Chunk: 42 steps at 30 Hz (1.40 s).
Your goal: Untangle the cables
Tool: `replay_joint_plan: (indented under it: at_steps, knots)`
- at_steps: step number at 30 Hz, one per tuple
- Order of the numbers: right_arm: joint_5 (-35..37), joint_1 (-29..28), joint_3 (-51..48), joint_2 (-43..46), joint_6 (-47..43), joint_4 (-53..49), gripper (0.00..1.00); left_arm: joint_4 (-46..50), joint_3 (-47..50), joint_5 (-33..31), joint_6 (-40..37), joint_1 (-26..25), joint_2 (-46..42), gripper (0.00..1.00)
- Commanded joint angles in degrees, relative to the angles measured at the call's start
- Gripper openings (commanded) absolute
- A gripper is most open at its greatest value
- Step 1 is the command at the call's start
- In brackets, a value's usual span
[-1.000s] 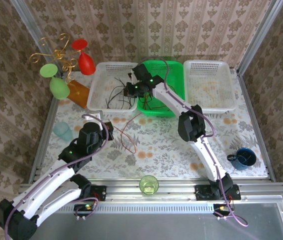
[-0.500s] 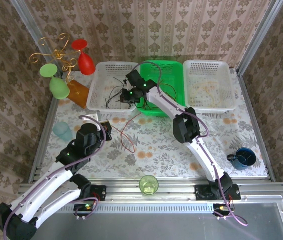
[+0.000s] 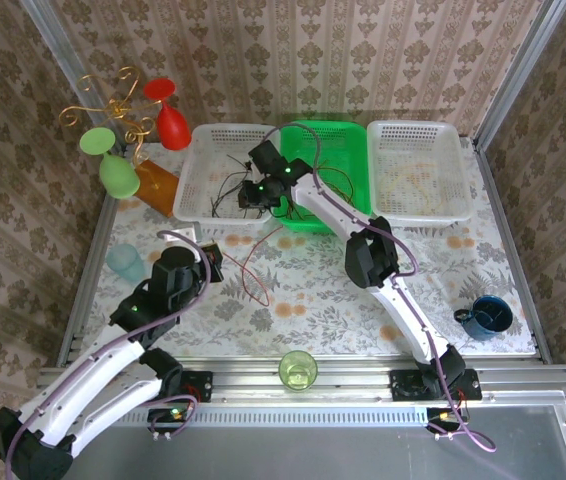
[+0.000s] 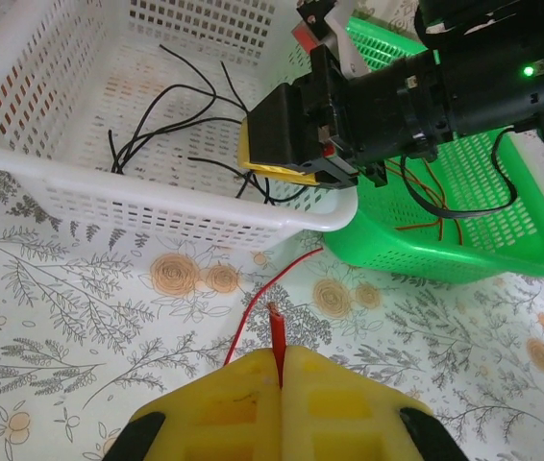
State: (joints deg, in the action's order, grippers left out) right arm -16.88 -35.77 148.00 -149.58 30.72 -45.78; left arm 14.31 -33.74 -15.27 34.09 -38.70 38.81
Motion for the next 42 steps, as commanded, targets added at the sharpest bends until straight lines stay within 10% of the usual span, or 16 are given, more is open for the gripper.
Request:
replay_joint_plan:
  at_steps: [1, 12, 24, 42]
  knots:
    - [1.3, 0.6, 0.1, 8.6, -2.1, -2.5, 0.27, -0.2, -3.7, -1.0, -2.2, -0.4, 1.1, 0.0]
    - [-0.6, 4.0, -11.6, 22.9, -4.1, 0.3, 0.5, -1.1, -14.9, 2.0, -6.6, -0.6, 8.9, 0.0]
    - [-4.9, 16.0, -52.0, 53.2, -2.5, 17.1, 0.56, -8.7, -34.7, 9.2, -11.8, -2.1, 25.6, 0.0]
    - [-8.4, 33.7, -76.8, 78.7, -1.6, 19.8, 0.61, -9.3, -89.2, 17.5, -24.1, -1.9, 58.9, 0.0]
